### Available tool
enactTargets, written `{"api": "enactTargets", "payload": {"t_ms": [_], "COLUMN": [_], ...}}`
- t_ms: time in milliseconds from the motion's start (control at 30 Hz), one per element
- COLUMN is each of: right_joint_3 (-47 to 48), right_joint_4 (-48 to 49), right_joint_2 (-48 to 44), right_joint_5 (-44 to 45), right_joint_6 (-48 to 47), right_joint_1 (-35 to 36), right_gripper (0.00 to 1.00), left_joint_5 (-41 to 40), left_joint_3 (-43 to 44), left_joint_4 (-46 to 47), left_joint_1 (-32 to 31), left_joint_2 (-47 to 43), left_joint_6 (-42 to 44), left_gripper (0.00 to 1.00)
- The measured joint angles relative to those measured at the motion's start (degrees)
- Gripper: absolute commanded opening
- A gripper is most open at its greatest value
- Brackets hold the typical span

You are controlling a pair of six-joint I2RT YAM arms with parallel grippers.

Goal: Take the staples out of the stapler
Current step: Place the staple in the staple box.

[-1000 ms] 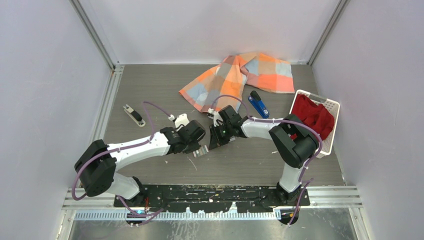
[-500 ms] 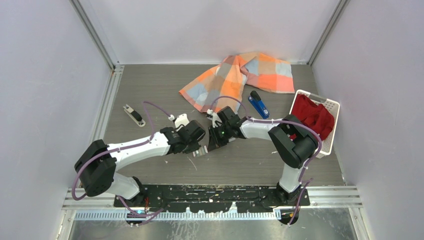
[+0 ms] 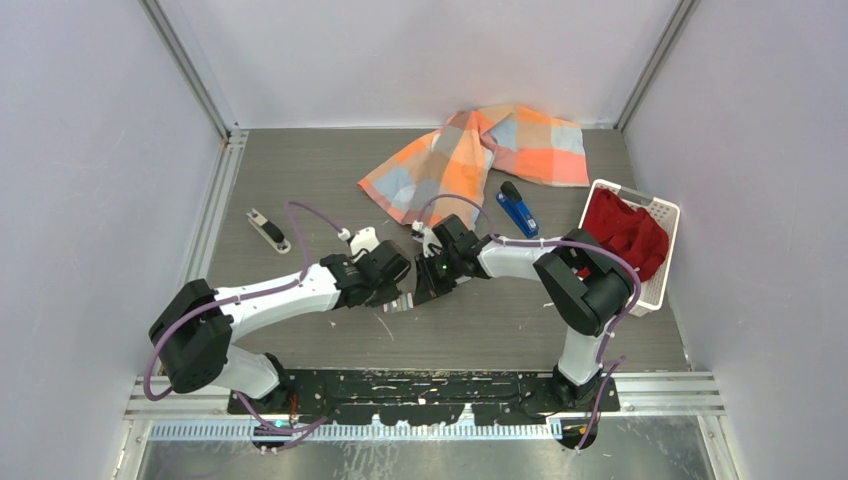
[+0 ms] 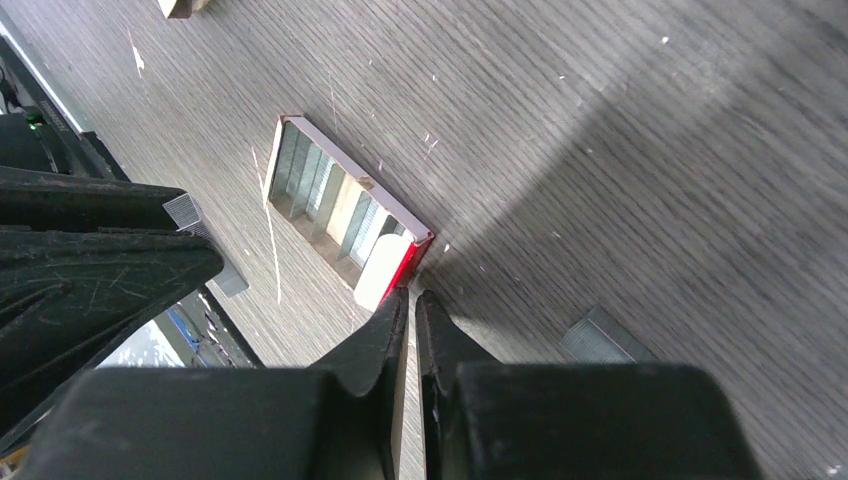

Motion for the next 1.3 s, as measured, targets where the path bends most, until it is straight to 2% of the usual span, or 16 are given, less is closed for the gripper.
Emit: {"api": "enactTargets", "payload": {"t_ms": [867, 1300], "right_joint_3": [0.52, 0.74], "right_joint_4": [-0.52, -0.55], "right_joint_2": [0.07, 0.07], "right_joint_5": [-0.09, 0.02], "right_joint_6": [-1.22, -1.84], "right_joint_1": [-0.76, -0.87], "right_gripper": [0.13, 0.13], "left_joint_5": [0.46, 0.09], "left_joint_3": [3.98, 3.98], "left_joint_4": [1.75, 1.64], "left_joint_1": [-0.02, -0.28], "left_joint_2": [5.62, 7.21], "left_joint_6": [8.72, 10.29], "left_gripper": [0.04, 0.04]}}
